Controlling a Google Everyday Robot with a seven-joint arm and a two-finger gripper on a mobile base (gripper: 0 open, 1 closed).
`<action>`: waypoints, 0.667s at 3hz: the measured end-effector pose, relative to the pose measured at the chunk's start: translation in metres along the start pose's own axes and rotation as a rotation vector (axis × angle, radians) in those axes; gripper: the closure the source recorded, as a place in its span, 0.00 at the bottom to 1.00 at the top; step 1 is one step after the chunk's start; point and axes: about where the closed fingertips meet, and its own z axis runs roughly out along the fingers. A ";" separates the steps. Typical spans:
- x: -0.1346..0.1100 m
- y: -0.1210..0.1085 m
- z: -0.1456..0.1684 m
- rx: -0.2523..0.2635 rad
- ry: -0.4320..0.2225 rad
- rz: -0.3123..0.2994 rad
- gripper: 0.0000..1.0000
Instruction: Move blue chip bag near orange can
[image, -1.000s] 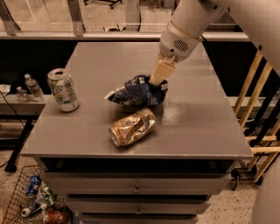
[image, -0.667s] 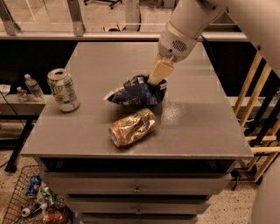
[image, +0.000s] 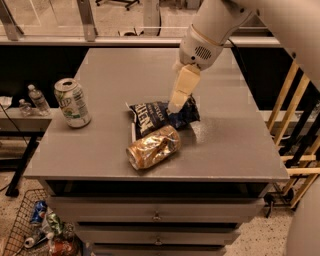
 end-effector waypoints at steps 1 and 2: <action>0.000 0.000 0.000 0.000 0.000 0.000 0.00; 0.005 -0.003 -0.002 0.025 -0.002 -0.008 0.00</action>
Offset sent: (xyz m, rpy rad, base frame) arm 0.0001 -0.0181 0.0026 -0.0095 -0.0515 -0.0057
